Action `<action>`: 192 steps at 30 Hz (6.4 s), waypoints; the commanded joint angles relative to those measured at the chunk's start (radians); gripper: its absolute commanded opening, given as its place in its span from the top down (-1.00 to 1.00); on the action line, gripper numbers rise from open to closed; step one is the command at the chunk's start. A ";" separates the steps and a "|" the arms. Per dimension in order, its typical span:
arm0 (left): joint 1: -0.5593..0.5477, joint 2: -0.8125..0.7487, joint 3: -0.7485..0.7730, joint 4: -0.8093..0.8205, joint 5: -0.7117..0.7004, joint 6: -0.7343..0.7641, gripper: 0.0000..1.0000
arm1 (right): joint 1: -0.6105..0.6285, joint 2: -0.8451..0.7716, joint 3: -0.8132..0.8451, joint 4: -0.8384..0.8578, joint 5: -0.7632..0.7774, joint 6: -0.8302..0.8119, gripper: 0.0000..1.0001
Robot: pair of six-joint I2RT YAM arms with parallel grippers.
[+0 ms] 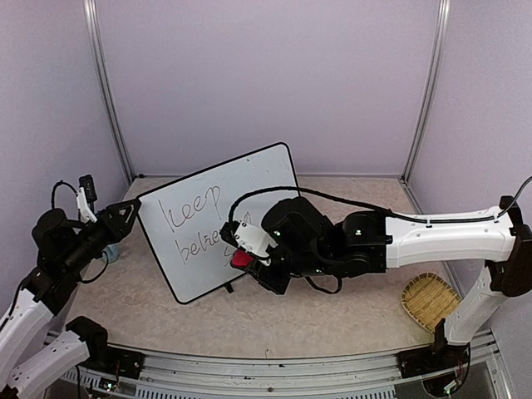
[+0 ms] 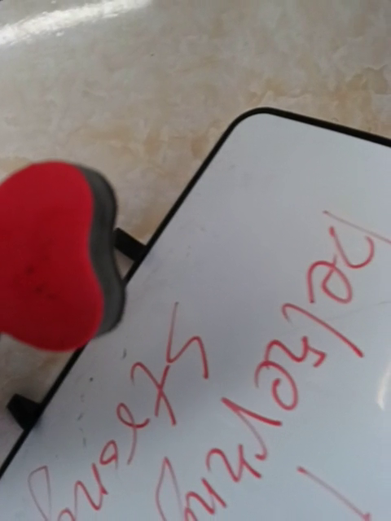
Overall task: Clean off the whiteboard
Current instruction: Hold the whiteboard at the center of the board, then erase the whiteboard at the center of the board.
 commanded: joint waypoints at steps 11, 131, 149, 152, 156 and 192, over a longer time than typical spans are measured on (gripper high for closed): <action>0.030 -0.033 -0.024 0.080 -0.103 0.033 -0.26 | 0.007 0.009 0.006 0.032 -0.017 0.007 0.68; -0.171 -0.153 -0.005 -0.088 -0.061 0.048 0.92 | 0.056 0.551 0.790 0.069 0.197 0.123 0.67; -0.252 -0.155 -0.013 -0.122 -0.190 0.036 0.99 | 0.069 0.607 0.840 0.075 0.175 0.106 0.67; -0.253 -0.146 -0.013 -0.122 -0.185 0.038 1.00 | 0.069 0.614 0.843 0.074 0.192 0.100 0.67; -0.254 -0.140 -0.015 -0.118 -0.186 0.037 1.00 | 0.069 0.624 0.849 0.076 0.199 0.095 0.68; -0.254 -0.161 -0.024 -0.118 -0.188 0.042 1.00 | 0.070 0.593 0.627 0.014 0.188 0.184 0.74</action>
